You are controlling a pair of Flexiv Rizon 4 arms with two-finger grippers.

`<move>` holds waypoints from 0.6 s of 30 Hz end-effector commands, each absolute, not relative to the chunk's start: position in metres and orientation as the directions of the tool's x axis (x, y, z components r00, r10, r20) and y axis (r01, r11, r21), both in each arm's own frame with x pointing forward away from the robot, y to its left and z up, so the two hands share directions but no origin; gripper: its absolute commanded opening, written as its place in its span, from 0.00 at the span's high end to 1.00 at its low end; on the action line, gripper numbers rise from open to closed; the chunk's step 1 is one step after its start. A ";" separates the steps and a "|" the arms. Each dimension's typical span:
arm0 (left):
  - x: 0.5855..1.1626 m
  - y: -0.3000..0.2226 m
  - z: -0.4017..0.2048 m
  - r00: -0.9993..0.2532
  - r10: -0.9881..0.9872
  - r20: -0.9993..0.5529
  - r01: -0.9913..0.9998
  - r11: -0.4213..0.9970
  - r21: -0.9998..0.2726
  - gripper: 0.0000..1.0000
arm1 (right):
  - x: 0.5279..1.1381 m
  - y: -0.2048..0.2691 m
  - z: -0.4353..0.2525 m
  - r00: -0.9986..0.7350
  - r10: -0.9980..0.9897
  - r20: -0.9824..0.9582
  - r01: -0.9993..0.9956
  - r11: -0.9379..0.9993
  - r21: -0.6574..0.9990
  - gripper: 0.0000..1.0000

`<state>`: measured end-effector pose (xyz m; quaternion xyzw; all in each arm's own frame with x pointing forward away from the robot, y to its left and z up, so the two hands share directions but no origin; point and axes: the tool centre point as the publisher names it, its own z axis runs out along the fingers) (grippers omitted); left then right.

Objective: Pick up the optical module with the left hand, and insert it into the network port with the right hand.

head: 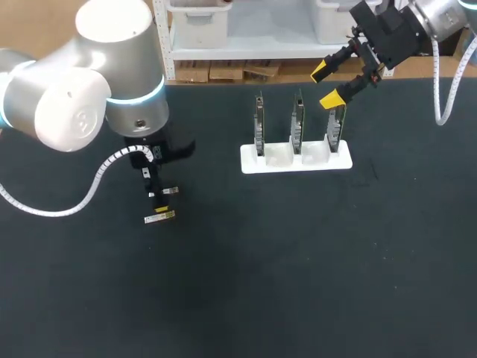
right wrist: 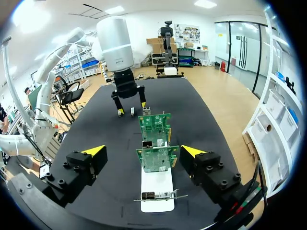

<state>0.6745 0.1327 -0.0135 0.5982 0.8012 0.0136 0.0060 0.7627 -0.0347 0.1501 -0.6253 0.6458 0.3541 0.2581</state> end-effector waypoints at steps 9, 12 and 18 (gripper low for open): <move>0.674 0.137 -0.015 -0.303 0.953 0.006 0.953 0.303 0.023 1.00 | 0.762 -0.035 0.150 -0.085 -0.625 -0.776 -0.991 -0.031 0.133 0.00; 0.674 0.141 -0.016 -0.310 0.951 0.000 0.951 0.310 0.016 1.00 | 0.762 -0.035 0.150 -0.085 -0.625 -0.776 -0.991 -0.031 0.133 0.00; 0.672 0.150 -0.017 -0.337 0.942 -0.011 0.942 0.337 0.003 1.00 | 0.762 -0.035 0.150 -0.085 -0.625 -0.776 -0.991 -0.031 0.133 0.00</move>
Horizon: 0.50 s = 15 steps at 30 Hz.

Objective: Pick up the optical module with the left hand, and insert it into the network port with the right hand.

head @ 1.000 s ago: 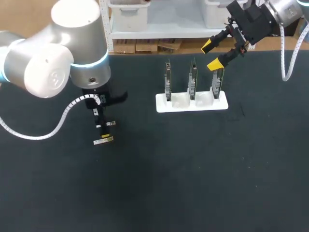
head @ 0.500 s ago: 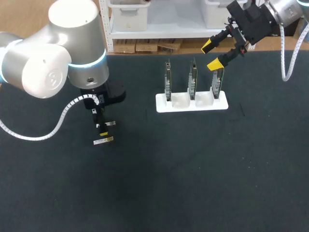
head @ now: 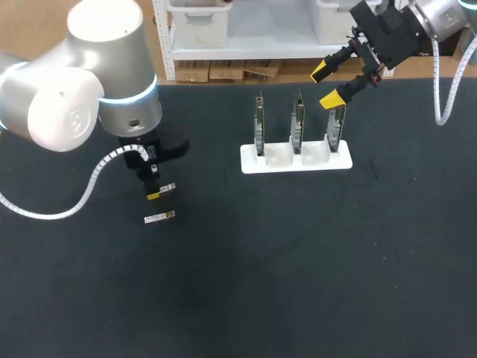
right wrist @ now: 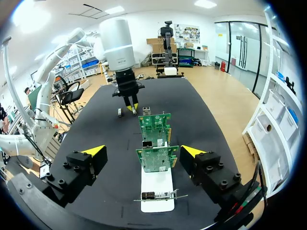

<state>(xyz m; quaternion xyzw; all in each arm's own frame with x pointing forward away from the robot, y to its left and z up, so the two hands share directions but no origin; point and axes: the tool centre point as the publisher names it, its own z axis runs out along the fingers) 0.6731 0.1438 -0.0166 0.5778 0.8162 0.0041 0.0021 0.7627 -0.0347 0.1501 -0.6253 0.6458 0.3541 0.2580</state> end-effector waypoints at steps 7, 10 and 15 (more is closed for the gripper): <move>0.671 0.156 -0.009 -0.355 0.931 -0.084 0.935 0.354 -0.026 1.00 | 0.762 -0.035 0.150 -0.085 -0.625 -0.776 -0.991 -0.031 0.133 0.00; 0.672 0.155 0.002 -0.353 0.929 -0.108 0.935 0.351 -0.044 1.00 | 0.762 -0.035 0.150 -0.085 -0.625 -0.776 -0.991 -0.031 0.133 0.00; 0.672 0.150 0.029 -0.314 0.927 -0.206 0.949 0.313 -0.042 1.00 | 0.762 -0.035 0.150 -0.085 -0.625 -0.776 -0.991 -0.031 0.133 0.00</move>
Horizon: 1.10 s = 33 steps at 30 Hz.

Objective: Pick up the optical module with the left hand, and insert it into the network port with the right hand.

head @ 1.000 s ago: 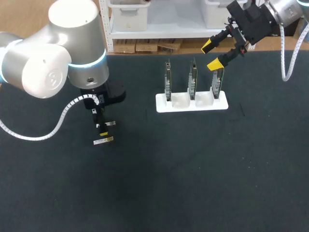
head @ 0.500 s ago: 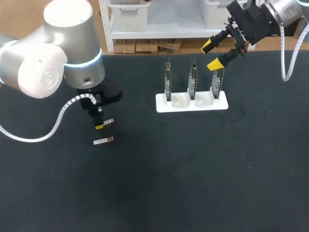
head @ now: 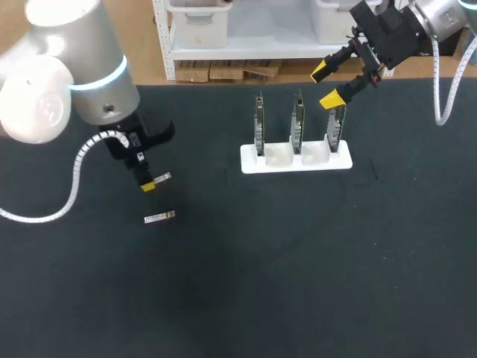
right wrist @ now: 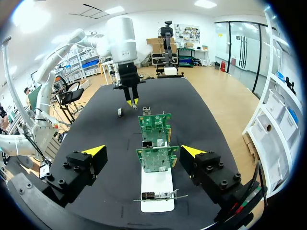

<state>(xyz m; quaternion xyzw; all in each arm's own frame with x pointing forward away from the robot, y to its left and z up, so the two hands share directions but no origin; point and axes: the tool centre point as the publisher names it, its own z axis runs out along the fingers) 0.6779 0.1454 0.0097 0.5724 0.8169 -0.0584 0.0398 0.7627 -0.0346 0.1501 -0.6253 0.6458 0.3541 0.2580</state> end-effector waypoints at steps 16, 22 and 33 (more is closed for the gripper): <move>0.665 0.143 0.086 -0.197 0.906 -0.374 0.976 0.219 0.016 1.00 | 0.762 -0.035 0.150 -0.085 -0.625 -0.776 -0.991 -0.031 0.133 0.00; 0.665 0.143 0.086 -0.197 0.906 -0.374 0.976 0.219 0.016 1.00 | 0.762 -0.035 0.150 -0.085 -0.625 -0.776 -0.991 -0.031 0.133 0.00; 0.682 0.100 0.116 -0.067 0.876 -0.477 0.988 0.126 0.092 1.00 | 0.762 -0.035 0.150 -0.085 -0.625 -0.776 -0.991 -0.031 0.133 0.00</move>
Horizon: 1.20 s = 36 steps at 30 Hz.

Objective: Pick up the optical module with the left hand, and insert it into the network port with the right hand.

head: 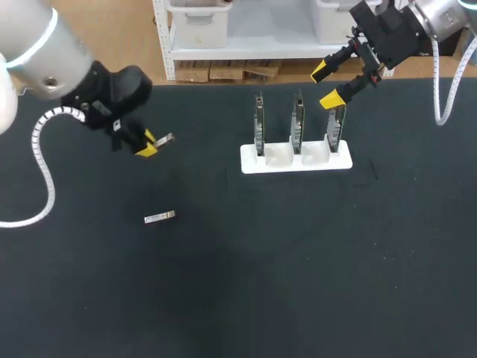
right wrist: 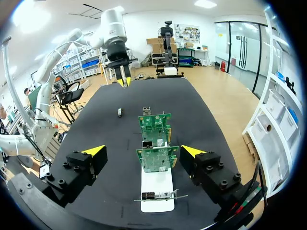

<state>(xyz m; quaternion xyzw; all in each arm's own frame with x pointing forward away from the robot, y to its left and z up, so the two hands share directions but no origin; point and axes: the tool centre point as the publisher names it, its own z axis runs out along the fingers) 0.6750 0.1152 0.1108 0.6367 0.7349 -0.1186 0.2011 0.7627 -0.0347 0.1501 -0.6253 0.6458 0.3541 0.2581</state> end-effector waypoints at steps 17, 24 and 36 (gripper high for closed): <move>0.702 0.058 0.160 0.156 0.715 -0.681 0.980 -0.026 0.197 1.00 | 0.762 -0.035 0.150 -0.085 -0.625 -0.776 -0.991 -0.031 0.133 0.00; 0.701 0.058 0.156 0.139 0.707 -0.694 0.984 -0.020 0.177 1.00 | 0.762 -0.035 0.150 -0.085 -0.625 -0.776 -0.991 -0.031 0.133 0.00; 0.712 0.041 0.164 0.203 0.675 -0.709 0.973 -0.056 0.226 1.00 | 0.762 -0.035 0.150 -0.085 -0.625 -0.776 -0.991 -0.031 0.133 0.00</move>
